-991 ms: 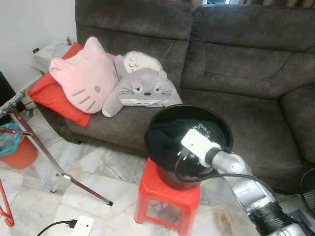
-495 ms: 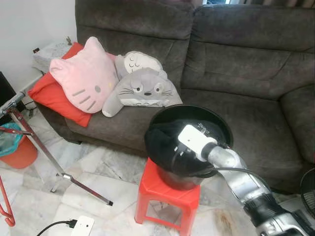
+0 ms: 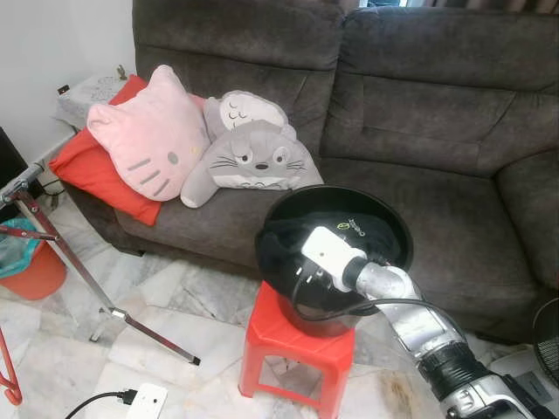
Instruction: Hang hanger
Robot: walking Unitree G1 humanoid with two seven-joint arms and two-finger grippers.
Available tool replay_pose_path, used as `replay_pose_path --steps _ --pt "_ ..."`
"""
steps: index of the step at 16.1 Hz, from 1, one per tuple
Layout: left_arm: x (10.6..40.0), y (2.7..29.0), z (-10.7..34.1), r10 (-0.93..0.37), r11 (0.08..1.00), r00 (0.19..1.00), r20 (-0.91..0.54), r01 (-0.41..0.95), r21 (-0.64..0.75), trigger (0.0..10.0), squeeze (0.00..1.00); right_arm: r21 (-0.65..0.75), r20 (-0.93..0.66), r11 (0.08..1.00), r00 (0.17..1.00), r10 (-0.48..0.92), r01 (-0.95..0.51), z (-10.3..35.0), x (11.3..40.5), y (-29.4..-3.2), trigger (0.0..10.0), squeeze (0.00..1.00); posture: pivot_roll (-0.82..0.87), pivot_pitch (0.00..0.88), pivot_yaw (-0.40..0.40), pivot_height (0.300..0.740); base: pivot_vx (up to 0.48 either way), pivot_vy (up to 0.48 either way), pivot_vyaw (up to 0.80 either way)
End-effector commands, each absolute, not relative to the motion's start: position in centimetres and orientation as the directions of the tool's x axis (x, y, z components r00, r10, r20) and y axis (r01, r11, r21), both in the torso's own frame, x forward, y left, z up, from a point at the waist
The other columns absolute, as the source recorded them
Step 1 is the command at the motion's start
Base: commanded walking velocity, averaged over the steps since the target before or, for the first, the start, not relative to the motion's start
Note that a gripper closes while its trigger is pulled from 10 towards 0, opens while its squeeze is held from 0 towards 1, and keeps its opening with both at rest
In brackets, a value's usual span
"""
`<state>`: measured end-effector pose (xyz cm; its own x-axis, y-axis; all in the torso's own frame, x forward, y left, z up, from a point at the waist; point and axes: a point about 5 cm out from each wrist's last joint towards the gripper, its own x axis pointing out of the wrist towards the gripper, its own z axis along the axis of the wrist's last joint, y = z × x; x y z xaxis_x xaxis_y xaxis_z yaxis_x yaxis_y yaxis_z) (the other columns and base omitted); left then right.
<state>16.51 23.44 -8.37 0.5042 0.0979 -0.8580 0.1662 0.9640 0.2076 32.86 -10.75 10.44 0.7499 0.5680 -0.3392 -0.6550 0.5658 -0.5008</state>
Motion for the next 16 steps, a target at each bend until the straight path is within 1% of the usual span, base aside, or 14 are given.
replay_pose_path --steps 1,2,12,14,16 --pt "16.3 23.4 -8.5 0.097 0.960 0.494 -0.864 0.184 0.213 10.0 0.00 -0.484 -0.343 0.561 0.735 0.584 -0.672 10.3 32.8 -10.5 0.6 0.00 -0.11 0.000 0.007 0.740 0.000 0.000 0.00" --pt "16.3 23.4 -8.5 0.095 0.960 0.492 -0.865 0.185 0.211 10.0 0.00 -0.480 -0.354 0.559 0.732 0.582 -0.676 10.0 32.7 -10.6 0.0 0.00 -0.11 0.000 0.007 0.740 0.000 0.000 0.00" --pt "16.3 23.5 -8.5 0.097 0.959 0.491 -0.866 0.187 0.214 10.0 0.00 -0.469 -0.376 0.558 0.726 0.575 -0.685 9.6 32.7 -10.7 0.0 0.00 -0.11 0.000 0.009 0.740 0.000 0.000 0.00" --pt "16.3 23.5 -8.5 0.098 0.958 0.492 -0.865 0.188 0.215 10.0 0.00 -0.479 -0.368 0.576 0.747 0.553 -0.662 9.7 32.8 -10.9 0.0 0.00 -0.11 0.000 0.010 0.740 0.000 0.000 0.00" --pt "16.3 23.5 -8.4 0.099 0.958 0.493 -0.864 0.187 0.217 10.0 0.00 -0.512 -0.312 0.617 0.799 0.514 -0.598 10.8 33.5 -11.4 0.0 0.00 -0.11 0.000 0.011 0.740 0.000 0.000 0.00"
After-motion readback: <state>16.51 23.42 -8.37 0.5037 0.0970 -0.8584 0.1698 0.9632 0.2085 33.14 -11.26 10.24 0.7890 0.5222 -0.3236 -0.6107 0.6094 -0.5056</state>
